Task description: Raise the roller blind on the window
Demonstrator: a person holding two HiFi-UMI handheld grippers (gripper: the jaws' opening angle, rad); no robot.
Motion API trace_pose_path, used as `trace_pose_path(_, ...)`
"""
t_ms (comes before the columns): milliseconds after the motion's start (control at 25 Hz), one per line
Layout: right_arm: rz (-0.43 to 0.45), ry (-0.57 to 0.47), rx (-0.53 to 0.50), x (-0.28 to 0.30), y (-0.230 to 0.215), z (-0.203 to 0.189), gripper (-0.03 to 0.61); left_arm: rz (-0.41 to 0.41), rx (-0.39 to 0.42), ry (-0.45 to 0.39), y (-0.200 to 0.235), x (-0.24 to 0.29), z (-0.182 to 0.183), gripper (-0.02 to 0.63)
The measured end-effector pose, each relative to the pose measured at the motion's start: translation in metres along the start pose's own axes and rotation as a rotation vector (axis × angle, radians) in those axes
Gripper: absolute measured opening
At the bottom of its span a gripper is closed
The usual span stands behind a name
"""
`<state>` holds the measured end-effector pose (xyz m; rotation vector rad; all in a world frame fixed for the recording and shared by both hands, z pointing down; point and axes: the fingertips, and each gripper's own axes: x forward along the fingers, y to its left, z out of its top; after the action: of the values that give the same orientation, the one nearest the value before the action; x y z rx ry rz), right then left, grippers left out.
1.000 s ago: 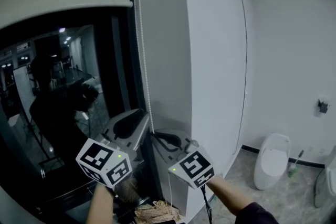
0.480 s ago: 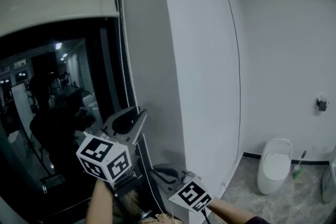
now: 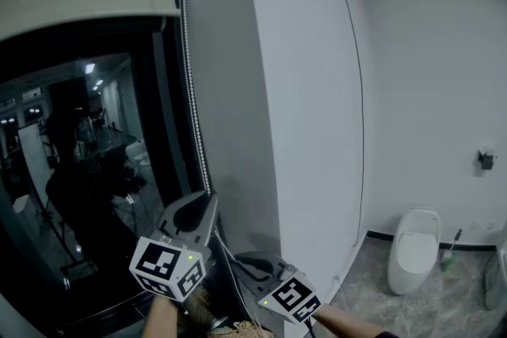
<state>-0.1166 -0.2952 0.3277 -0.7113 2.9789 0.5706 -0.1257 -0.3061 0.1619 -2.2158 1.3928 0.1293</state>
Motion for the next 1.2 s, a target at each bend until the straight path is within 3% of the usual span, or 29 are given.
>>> trace_pose_path(120,-0.027,-0.091,0.039,-0.006,-0.015,0.037,0.020,-0.001,0.027,0.025,-0.008,-0.005,-0.010,0.020)
trace_pose_path(280,-0.041,-0.154,0.065,-0.012,-0.026,0.083,0.020,-0.005,0.004,0.039,-0.008,-0.007,-0.014,0.020)
trace_pose_path(440,-0.064,-0.210,0.034,-0.014,-0.032,0.110,0.020,0.018,0.000,0.032,-0.005,-0.014,-0.007,0.023)
trace_pose_path(640,-0.103,-0.218,-0.025,-0.012,-0.030,0.121,0.011,0.101,0.002,0.003,0.008,-0.035,0.006,0.023)
trace_pose_path(960,-0.111,-0.234,-0.037,-0.013,-0.032,0.128,0.009,0.095,-0.032,0.036,0.006,-0.050,-0.012,0.022)
trace_pose_path(1200,-0.116,-0.258,-0.044,-0.013,-0.028,0.138,0.009,0.099,-0.012,0.043,0.002,-0.056,-0.010,0.020)
